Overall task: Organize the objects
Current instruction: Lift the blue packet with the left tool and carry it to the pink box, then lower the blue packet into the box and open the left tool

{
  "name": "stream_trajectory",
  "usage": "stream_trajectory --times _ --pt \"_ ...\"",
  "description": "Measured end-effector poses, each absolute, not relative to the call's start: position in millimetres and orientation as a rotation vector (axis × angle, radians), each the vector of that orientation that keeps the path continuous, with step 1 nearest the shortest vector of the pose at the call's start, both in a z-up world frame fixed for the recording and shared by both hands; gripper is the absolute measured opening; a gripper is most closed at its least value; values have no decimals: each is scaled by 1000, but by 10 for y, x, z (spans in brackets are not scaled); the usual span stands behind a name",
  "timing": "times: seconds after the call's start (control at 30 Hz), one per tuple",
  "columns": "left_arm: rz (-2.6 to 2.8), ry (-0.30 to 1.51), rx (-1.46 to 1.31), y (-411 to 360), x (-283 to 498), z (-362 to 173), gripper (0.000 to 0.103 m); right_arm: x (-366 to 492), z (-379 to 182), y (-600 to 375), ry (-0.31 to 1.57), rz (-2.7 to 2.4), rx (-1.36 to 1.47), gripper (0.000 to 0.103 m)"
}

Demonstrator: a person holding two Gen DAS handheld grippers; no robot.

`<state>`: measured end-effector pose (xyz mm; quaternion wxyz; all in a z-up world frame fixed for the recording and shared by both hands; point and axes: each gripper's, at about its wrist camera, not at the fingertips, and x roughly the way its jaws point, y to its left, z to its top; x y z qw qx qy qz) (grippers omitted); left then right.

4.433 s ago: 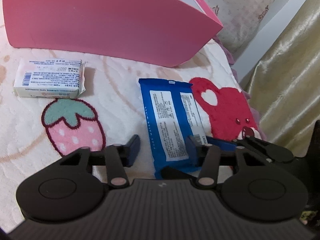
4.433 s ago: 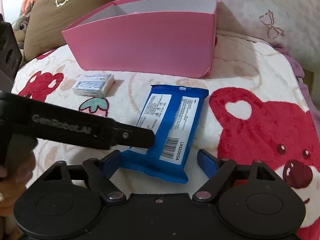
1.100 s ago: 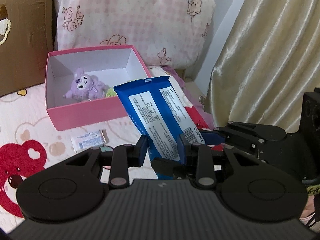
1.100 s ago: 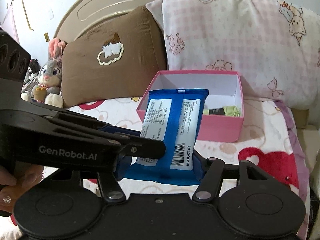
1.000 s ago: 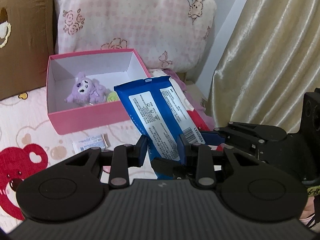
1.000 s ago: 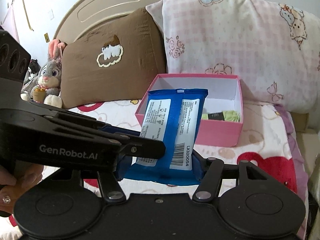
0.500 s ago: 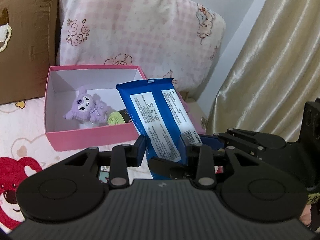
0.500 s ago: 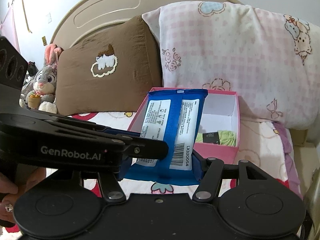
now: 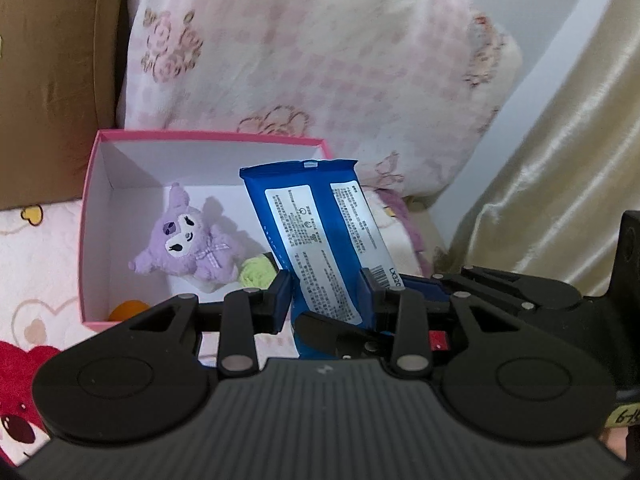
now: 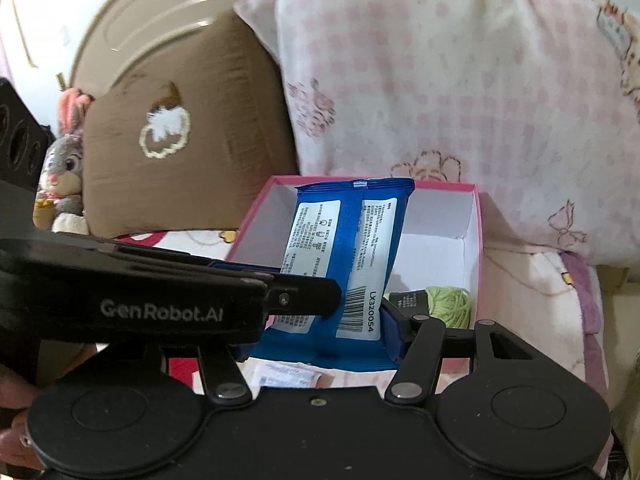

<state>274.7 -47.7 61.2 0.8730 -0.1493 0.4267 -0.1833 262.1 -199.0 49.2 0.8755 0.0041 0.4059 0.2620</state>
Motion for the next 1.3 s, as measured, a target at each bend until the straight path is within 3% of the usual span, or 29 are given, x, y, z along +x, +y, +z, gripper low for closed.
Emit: stream_trajectory --times 0.43,0.7,0.77,0.9,1.3 --pt "-374 991 -397 -438 3879 -196 33 3692 -220 -1900 967 462 21 60" --pt "-362 1043 -506 -374 4172 -531 34 3934 -470 -1852 975 420 -36 60" --pt "-354 1044 -481 -397 4156 -512 35 3905 -458 -1861 953 408 -61 60" --pt "-348 1033 -365 -472 4040 -334 44 3750 -343 -1899 886 406 -136 73" --pt "-404 1006 -200 -517 3431 145 51 3028 145 -2203 806 474 -152 72"
